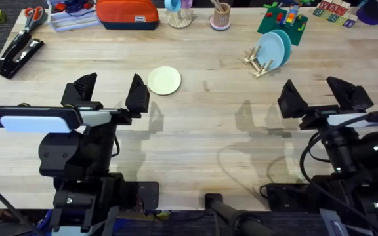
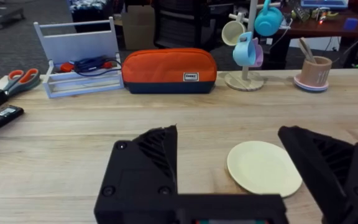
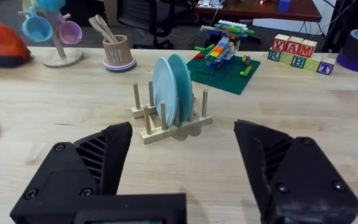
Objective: Pick up the plates from the table one by one and place each into a slot on the dish rack.
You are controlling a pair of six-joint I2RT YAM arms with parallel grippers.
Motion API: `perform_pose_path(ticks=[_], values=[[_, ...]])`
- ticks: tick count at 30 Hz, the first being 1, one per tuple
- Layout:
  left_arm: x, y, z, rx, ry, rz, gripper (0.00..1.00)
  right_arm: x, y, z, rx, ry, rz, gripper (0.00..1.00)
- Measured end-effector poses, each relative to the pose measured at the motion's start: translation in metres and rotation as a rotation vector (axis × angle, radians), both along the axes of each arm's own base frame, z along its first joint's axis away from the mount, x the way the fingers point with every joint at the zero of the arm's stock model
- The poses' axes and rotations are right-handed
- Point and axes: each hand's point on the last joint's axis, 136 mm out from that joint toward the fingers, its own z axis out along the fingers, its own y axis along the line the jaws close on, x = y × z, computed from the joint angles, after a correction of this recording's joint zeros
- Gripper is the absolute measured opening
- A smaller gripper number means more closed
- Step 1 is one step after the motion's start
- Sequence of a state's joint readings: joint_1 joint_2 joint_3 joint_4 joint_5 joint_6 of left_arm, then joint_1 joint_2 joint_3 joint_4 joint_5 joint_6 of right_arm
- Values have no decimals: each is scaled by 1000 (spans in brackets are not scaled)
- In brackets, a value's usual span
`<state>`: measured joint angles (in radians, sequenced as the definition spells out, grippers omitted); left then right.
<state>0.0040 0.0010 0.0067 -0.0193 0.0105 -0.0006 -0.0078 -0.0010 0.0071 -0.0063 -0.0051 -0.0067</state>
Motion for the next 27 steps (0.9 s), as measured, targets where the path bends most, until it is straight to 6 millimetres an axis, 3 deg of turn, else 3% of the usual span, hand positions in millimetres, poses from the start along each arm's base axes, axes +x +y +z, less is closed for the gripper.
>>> perform_pose_path(ticks=[27], values=[[0, 0, -3, 0, 12, 0, 993, 0, 0, -1, 0, 4, 2, 992]])
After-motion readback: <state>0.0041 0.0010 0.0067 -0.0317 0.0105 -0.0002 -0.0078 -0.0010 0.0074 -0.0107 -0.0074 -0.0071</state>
